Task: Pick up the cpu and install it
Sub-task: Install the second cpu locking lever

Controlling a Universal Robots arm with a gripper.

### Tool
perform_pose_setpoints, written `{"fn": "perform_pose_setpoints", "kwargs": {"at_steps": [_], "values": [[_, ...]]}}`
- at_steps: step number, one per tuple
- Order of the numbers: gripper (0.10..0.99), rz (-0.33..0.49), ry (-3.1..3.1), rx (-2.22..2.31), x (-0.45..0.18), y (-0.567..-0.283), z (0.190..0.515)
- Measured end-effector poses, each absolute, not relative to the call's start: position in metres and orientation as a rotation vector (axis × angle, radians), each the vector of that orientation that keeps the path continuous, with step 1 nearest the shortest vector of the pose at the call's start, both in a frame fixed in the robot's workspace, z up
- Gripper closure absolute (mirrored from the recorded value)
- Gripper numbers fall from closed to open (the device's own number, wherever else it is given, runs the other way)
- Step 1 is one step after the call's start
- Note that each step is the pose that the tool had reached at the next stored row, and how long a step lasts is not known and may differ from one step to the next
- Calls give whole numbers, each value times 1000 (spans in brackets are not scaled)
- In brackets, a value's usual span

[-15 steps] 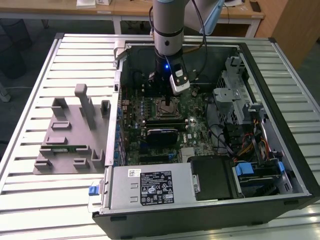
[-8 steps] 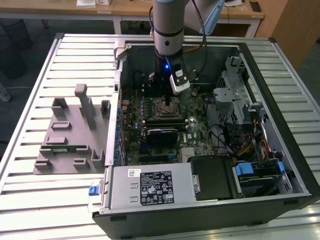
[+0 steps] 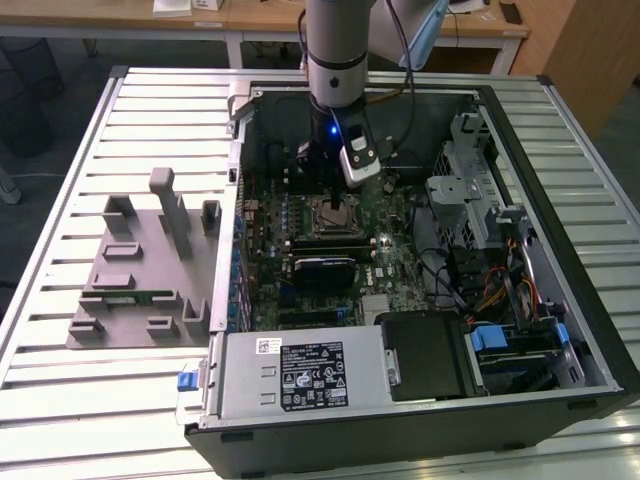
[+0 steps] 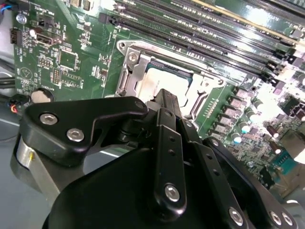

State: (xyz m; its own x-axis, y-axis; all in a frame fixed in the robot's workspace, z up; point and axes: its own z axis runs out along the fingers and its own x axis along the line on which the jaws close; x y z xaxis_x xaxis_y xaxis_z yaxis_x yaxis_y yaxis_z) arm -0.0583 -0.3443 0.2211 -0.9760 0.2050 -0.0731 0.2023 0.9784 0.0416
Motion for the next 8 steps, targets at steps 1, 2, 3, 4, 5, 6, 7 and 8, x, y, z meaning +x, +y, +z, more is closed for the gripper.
{"fn": "perform_pose_setpoints", "kwargs": {"at_steps": [1,2,3,4,5,6,7,8], "values": [[980,52,3048,314,-58,-344,223],[980,52,3048,314,-58,-344,225],[980,52,3048,314,-58,-344,226],[980,52,3048,314,-58,-344,228],[980,52,3048,314,-58,-344,229],[980,52,3048,314,-58,-344,230],[980,52,3048,314,-58,-344,232],[980,52,3048,314,-58,-344,233]]}}
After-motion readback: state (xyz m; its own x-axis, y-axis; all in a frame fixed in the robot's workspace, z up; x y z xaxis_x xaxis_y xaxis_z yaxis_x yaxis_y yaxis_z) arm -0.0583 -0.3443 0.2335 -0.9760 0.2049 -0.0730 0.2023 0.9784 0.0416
